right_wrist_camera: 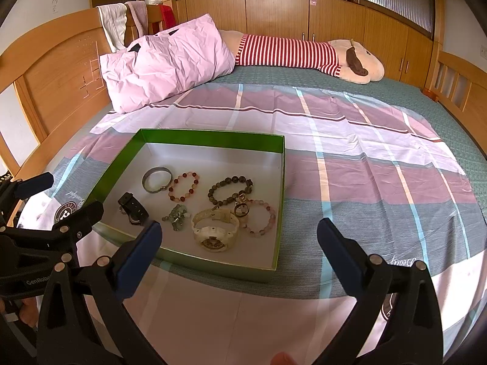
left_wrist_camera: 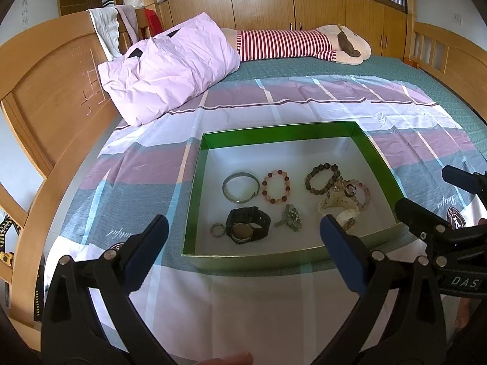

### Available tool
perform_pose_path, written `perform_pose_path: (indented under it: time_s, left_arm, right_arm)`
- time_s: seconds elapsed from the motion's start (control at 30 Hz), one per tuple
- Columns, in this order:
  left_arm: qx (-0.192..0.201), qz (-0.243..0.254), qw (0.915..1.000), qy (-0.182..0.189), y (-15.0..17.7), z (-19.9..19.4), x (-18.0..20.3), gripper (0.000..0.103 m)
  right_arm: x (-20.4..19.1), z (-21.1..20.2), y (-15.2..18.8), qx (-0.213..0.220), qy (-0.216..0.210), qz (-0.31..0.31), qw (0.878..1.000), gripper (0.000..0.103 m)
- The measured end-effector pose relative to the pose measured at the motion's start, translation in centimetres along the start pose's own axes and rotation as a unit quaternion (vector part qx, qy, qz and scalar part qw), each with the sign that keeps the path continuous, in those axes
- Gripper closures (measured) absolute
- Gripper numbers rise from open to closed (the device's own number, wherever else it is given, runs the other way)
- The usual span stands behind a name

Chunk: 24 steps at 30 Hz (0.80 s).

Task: Organize jewelry

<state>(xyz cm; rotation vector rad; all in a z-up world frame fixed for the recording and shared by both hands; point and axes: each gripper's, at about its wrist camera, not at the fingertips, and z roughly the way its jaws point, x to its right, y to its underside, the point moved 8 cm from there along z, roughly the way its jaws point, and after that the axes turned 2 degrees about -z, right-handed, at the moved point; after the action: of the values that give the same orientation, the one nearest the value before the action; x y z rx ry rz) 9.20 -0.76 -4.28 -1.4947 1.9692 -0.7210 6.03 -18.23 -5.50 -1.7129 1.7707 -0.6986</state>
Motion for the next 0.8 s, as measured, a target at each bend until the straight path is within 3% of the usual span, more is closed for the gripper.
perform_pose_path:
  time_s: [0.8]
  left_arm:
    - [-0.005, -0.002, 1.0000, 0.000, 0.33, 0.30, 0.11, 0.002]
  right_arm:
    - [-0.03, 0.02, 0.07, 0.000, -0.001, -0.002, 1.000, 0.001]
